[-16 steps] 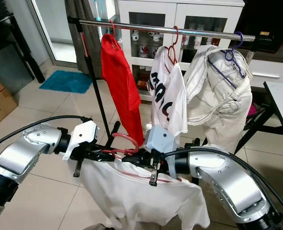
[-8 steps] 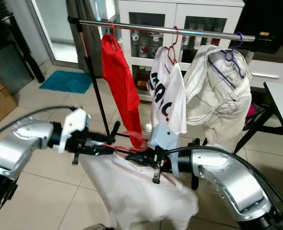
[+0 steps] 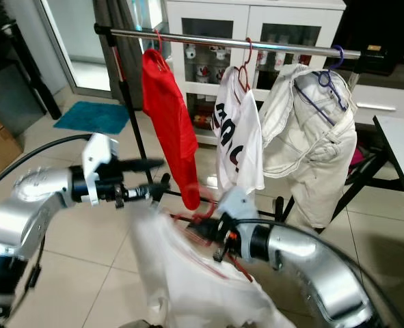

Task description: Hang hanger

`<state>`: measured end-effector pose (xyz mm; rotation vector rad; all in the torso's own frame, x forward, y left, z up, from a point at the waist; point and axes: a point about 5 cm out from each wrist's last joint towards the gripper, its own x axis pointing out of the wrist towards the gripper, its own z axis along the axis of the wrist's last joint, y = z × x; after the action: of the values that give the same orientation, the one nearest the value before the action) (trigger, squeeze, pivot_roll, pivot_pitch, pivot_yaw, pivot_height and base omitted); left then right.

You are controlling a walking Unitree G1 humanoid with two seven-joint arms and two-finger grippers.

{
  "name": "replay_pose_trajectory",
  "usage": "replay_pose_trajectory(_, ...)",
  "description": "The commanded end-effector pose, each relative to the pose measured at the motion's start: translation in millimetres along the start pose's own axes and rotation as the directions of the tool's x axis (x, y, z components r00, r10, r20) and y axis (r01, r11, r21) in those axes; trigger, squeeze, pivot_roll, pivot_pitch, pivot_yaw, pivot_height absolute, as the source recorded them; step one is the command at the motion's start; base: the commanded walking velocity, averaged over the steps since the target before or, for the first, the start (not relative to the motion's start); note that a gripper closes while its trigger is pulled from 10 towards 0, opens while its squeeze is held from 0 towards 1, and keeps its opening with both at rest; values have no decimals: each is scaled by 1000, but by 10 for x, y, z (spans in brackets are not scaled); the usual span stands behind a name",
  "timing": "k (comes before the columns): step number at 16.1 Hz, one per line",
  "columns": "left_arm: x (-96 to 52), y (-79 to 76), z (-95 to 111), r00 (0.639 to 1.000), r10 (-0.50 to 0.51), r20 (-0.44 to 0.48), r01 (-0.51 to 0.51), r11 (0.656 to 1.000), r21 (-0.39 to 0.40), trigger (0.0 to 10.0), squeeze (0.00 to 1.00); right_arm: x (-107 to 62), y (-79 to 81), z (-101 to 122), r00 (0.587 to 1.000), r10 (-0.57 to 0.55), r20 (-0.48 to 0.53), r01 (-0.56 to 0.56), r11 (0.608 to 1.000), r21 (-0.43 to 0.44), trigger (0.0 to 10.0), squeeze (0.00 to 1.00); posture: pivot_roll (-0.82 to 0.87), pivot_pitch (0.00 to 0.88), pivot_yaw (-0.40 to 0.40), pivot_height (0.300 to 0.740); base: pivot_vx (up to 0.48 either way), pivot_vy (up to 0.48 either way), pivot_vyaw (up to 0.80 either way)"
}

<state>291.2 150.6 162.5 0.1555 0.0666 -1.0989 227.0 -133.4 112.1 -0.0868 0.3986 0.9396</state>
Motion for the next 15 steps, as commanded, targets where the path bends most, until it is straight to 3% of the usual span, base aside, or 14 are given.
replay_pose_trajectory(1, -118, 52, -54, 990, 144, 3, -144, 990, 5, 10000, 161, -37, -112, 19, 988, -145, 49, 145, 989, 6, 0, 0, -137, 0, 73, 740, 0, 0, 0)
replay_pose_trajectory(2, -209, 38, -174, 969, 248, -18, -248, 969, 5, 10000, 0, -16, -120, -5, 972, -222, 78, 221, 975, 21, 0, 0, -137, 0, 76, 740, 0, 0, 0)
replay_pose_trajectory(3, -254, 44, -248, 947, 319, -45, -319, 948, 7, 10000, 0, -2, -126, 2, 955, -274, 112, 270, 961, 55, 0, 0, -135, 0, 78, 740, 0, 0, 0)
replay_pose_trajectory(4, -336, 31, -394, 894, 436, -106, -440, 898, -12, 10000, 0, 29, -162, 4, 896, -415, 160, 387, 905, 176, 314, 0, -130, 0, 78, 740, 0, 0, 0)
replay_pose_trajectory(5, -352, 25, -426, 881, 458, -121, -463, 886, -16, 10000, 0, 44, -156, -5, 887, -432, 163, 399, 895, 197, 5412, 0, -124, 0, 74, 740, 0, 0, 0)
replay_pose_trajectory(6, -360, 6, -458, 851, 514, -112, -521, 853, -44, 10000, 0, 97, -137, -61, 877, -460, 141, 421, 876, 237, 10000, 0, -113, 0, 64, 740, 0, 0, 0)
replay_pose_trajectory(7, -327, -32, -483, 831, 548, -94, -555, 828, -77, 10000, 0, 142, -154, -159, 858, -506, 91, 462, 836, 296, 10000, 0, -103, 0, 51, 740, 0, 0, 0)
replay_pose_trajectory(8, -285, -65, -495, 815, 571, -98, -577, 815, -58, 10000, 0, 123, -202, -211, 819, -571, 49, 528, 785, 323, 10000, 0, -102, 0, 53, 740, 0, 0, 0)
replay_pose_trajectory(10, -206, -141, -477, 811, 579, -83, -585, 807, -83, 10000, 0, 84, -231, -219, 774, -631, 51, 574, 734, 363, 10000, 0, -102, 0, 59, 740, 0, 0, 0)
replay_pose_trajectory(11, -131, -200, -480, 822, 564, -81, -569, 820, -65, 10000, 0, 70, -277, -182, 747, -659, 91, 615, 736, 282, 10000, 0, -102, 0, 67, 740, 240, 0, 0)
replay_pose_trajectory(12, -101, -207, -471, 827, 556, -79, -561, 825, -68, 10000, 0, 77, -309, -123, 746, -656, 113, 614, 744, 262, 10000, 0, -101, 0, 69, 740, 255, 0, 0)
replay_pose_trajectory(15, -80, -174, -423, 820, 568, -71, -572, 819, -54, 10000, 0, 102, -350, 145, 729, -654, 202, 587, 749, 308, 10000, 0, -97, 0, 73, 740, 268, 0, 0)
